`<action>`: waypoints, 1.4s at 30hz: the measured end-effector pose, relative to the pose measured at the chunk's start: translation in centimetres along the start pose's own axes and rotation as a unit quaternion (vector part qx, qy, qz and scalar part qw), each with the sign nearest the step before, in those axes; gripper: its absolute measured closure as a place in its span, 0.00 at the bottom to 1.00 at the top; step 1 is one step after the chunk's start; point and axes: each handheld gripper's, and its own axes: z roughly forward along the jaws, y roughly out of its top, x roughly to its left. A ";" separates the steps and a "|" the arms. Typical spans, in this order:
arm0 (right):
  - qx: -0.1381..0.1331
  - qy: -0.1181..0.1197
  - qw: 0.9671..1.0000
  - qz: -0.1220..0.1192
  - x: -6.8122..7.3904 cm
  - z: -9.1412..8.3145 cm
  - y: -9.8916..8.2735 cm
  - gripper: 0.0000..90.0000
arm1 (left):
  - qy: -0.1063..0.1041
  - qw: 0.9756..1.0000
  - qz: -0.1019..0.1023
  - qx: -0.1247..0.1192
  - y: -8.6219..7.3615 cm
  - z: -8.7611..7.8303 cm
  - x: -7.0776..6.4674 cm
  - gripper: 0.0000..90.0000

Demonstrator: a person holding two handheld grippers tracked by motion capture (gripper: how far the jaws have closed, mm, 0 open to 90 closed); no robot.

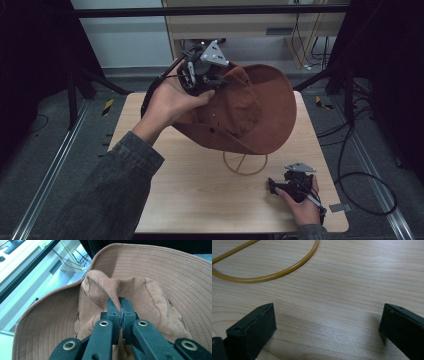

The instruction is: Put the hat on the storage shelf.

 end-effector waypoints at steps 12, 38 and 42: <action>-0.001 0.000 1.000 0.000 0.0 0.0 0.0 0.01 | -0.011 1.000 0.008 -0.008 1.7 1.9 -0.8 0.98; -0.001 0.001 1.000 0.001 0.0 0.0 0.0 0.01 | -0.039 0.999 0.031 -0.005 4.0 6.4 -2.7 0.98; 0.000 0.002 1.000 0.001 0.0 0.0 0.0 0.01 | -0.040 0.999 0.034 0.000 4.0 7.1 -2.9 0.98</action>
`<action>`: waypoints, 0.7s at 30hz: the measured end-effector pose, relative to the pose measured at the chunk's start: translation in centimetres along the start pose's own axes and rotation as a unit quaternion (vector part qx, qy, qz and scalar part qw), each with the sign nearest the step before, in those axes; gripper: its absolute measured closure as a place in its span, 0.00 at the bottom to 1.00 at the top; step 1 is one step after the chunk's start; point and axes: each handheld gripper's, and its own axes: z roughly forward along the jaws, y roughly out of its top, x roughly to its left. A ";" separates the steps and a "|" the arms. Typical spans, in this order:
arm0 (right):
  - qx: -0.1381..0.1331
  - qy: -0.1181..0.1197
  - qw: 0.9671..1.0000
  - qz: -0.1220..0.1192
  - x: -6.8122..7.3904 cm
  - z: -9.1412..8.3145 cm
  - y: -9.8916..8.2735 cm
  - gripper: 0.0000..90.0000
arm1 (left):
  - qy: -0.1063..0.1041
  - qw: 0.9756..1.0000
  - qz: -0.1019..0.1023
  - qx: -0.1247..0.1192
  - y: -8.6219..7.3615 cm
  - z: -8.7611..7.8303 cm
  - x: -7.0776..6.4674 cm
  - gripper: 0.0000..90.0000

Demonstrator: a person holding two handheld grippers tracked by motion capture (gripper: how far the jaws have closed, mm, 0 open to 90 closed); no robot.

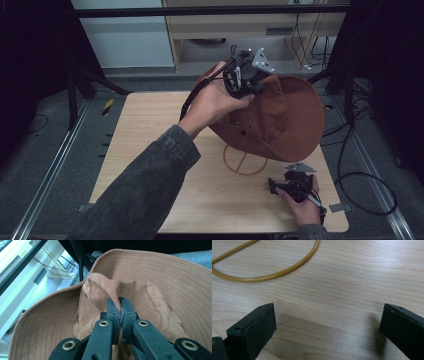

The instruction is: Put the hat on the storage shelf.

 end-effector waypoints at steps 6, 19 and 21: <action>-0.002 -0.002 1.000 -0.001 0.0 0.0 0.0 0.01 | -0.001 1.000 -0.004 0.009 -0.6 1.1 -0.1 0.97; -0.002 -0.004 1.000 -0.005 -0.1 0.0 0.0 0.01 | -0.012 1.000 -0.021 0.016 -2.1 2.1 0.5 0.96; -0.002 -0.004 1.000 -0.006 -0.2 0.0 0.0 0.01 | -0.014 0.999 -0.023 0.020 -2.3 2.3 0.4 0.96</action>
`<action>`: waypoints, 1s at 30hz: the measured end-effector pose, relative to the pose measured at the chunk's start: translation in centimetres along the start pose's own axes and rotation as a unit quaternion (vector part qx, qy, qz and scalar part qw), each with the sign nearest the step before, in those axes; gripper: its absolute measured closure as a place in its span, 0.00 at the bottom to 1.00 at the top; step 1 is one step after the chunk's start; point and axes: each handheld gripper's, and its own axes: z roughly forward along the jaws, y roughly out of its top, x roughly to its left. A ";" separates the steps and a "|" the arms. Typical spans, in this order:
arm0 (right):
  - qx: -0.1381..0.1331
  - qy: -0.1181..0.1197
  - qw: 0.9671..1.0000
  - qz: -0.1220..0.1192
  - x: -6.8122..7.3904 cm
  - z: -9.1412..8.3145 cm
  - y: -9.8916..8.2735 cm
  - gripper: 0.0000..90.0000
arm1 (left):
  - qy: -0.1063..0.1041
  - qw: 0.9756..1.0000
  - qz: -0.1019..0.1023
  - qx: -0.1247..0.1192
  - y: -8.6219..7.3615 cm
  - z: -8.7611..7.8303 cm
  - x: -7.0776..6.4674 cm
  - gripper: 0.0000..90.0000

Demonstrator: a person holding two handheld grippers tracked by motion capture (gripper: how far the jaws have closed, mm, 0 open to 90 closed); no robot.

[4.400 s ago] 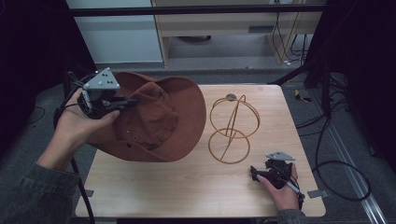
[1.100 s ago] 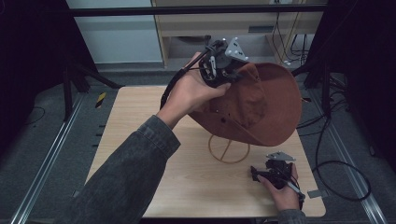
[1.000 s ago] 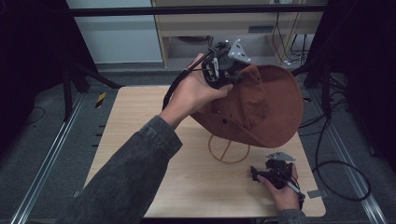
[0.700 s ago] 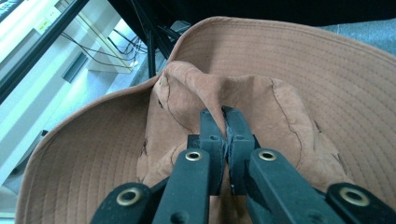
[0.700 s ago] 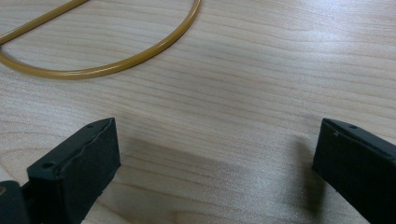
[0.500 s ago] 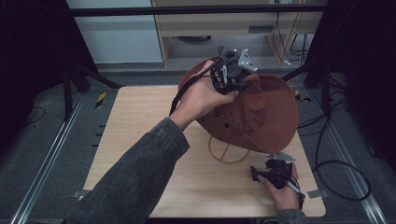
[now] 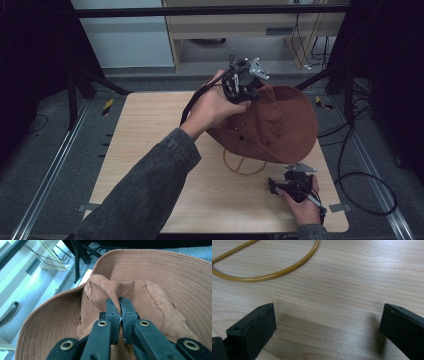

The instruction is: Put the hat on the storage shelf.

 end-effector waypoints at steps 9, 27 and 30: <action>0.000 0.000 1.000 0.000 0.0 0.0 0.0 0.01 | -0.005 1.000 -0.006 0.004 -0.4 0.6 -0.1 0.94; 0.000 0.000 1.000 0.000 0.0 0.0 0.0 0.01 | 0.017 1.000 -0.016 -0.012 -0.8 0.5 -0.3 0.73; 0.000 0.000 1.000 0.000 0.0 0.0 0.0 0.01 | 0.022 0.999 -0.021 -0.019 -0.9 0.3 -0.3 0.62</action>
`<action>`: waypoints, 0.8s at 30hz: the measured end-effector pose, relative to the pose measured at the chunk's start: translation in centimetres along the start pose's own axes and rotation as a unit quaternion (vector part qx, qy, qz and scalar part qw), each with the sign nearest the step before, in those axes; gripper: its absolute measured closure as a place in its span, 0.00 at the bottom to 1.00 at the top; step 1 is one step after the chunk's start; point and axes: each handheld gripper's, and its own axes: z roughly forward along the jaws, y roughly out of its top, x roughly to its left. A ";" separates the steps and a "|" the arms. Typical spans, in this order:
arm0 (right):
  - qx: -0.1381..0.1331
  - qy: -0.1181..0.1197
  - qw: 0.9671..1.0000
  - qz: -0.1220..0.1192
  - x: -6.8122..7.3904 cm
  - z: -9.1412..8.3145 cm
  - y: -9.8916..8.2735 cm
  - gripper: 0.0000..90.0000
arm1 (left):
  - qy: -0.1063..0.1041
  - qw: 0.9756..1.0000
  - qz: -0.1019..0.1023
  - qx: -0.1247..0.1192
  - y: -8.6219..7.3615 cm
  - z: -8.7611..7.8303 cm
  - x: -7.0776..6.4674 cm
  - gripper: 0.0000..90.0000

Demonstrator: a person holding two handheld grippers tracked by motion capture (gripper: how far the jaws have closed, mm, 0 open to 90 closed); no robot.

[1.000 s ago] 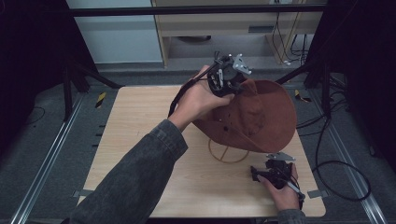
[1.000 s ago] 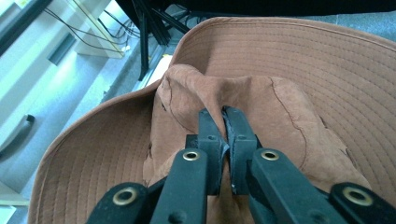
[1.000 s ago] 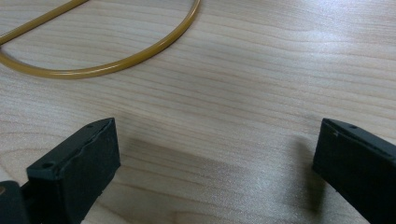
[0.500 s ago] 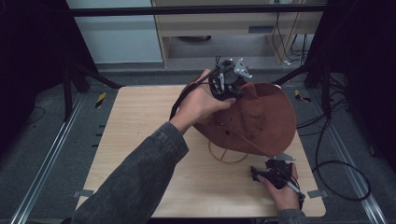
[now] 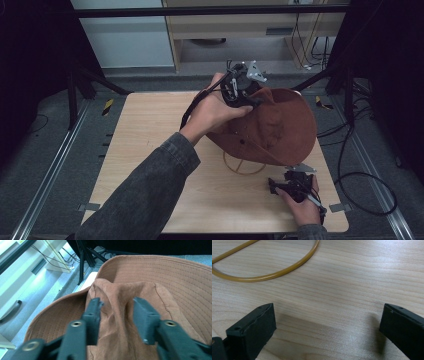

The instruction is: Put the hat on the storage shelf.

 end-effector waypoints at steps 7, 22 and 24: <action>0.000 0.000 1.000 0.000 0.0 0.0 0.0 0.01 | -0.005 0.999 -0.019 -0.025 -0.3 -0.6 -0.2 0.31; 0.000 0.001 1.000 -0.002 0.0 -0.1 0.0 0.01 | 0.033 0.996 -0.047 -0.064 -2.9 -8.7 0.4 0.11; 0.000 0.000 1.000 -0.001 0.0 0.0 0.0 0.01 | 0.041 0.996 -0.052 -0.065 -4.1 -9.8 0.7 0.11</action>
